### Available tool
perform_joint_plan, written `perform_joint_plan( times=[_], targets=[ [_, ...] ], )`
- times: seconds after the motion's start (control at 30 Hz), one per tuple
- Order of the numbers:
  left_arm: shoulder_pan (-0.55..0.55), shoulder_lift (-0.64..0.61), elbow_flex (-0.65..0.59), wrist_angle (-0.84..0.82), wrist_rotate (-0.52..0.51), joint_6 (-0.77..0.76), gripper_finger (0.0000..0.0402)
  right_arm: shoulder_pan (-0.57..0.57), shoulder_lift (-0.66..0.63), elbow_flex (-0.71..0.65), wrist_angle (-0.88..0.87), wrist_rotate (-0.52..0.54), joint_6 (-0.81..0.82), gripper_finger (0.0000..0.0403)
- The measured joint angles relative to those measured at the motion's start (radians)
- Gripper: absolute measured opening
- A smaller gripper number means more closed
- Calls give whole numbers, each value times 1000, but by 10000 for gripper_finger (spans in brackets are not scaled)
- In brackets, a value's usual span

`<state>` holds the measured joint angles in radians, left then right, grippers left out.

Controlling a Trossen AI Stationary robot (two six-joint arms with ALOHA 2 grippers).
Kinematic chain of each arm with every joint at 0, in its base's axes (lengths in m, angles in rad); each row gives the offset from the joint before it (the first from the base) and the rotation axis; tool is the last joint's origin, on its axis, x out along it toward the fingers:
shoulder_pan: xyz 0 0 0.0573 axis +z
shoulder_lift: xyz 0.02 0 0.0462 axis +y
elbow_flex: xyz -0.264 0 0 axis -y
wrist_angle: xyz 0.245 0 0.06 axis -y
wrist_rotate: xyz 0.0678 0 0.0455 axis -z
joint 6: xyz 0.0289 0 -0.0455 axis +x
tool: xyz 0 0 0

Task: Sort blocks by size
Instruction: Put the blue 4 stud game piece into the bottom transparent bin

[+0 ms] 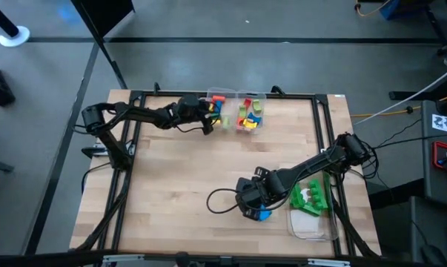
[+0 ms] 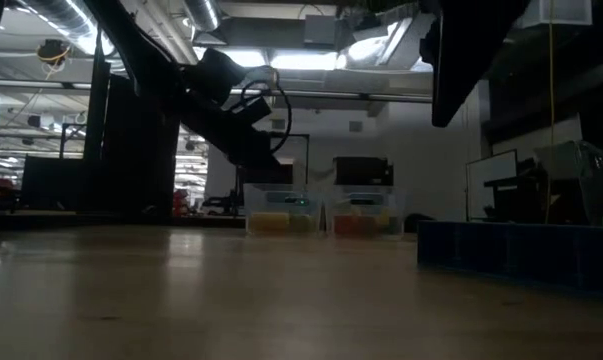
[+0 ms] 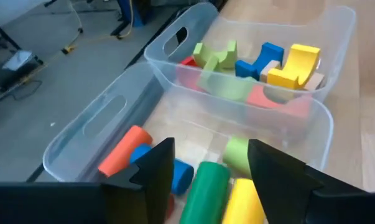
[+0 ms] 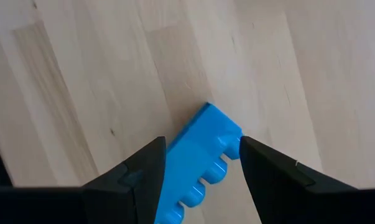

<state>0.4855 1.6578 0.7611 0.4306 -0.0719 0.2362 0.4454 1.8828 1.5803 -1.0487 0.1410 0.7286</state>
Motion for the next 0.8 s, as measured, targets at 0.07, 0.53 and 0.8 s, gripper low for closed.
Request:
perform_joint_plan(
  times=[0.07, 0.53, 0.8],
  targets=[
    [0, 0, 0, -3, 0, -23, 198, 0, 0, 0, 5, 1, 16, 207],
    [-30, 0, 0, -4, 1, -24, 203, 0, 101, 0, 5, 20, 318, 207],
    [-67, 0, 0, -9, 1, 7, 203, 23, 132, 0, 7, 3, 315, 207]
  ],
)
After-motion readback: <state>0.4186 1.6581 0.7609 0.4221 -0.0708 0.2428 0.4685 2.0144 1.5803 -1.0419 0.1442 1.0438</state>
